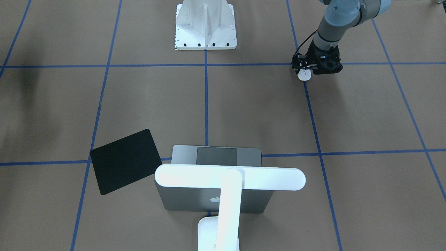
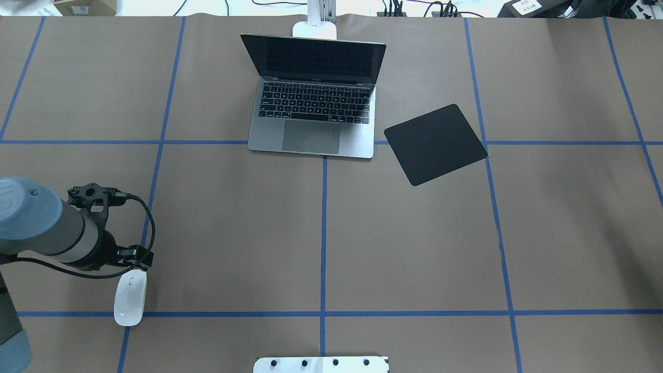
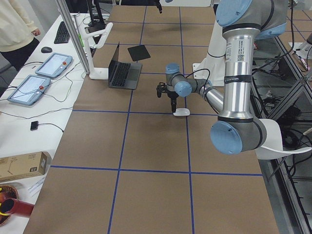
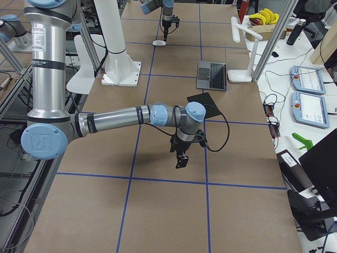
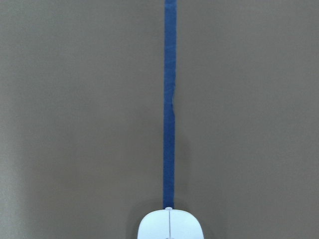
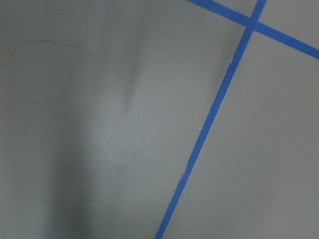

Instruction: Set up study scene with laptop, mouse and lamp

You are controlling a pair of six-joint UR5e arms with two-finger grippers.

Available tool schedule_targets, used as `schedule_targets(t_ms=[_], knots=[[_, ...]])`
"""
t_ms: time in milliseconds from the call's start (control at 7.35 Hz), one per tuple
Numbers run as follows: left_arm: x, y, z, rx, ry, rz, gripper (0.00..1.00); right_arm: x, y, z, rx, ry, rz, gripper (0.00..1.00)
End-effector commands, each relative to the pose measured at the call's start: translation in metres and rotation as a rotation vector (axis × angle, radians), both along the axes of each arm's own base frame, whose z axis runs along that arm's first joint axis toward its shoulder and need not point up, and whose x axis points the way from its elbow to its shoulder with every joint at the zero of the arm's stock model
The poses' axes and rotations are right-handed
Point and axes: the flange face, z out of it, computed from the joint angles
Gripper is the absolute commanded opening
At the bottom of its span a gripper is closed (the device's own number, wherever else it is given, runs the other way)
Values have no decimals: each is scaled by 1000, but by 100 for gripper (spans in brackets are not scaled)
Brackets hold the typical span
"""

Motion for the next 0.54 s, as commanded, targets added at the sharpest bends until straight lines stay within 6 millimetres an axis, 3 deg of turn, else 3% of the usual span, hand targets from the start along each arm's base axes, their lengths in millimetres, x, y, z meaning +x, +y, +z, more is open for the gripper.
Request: schedule_targets(t_ms=[0, 408], knots=[[3, -1, 33, 13, 34, 0, 100, 0, 1, 1, -3, 1, 0, 100], [4, 3, 28, -38, 54, -11, 100, 0, 1, 1, -1, 0, 0, 100]])
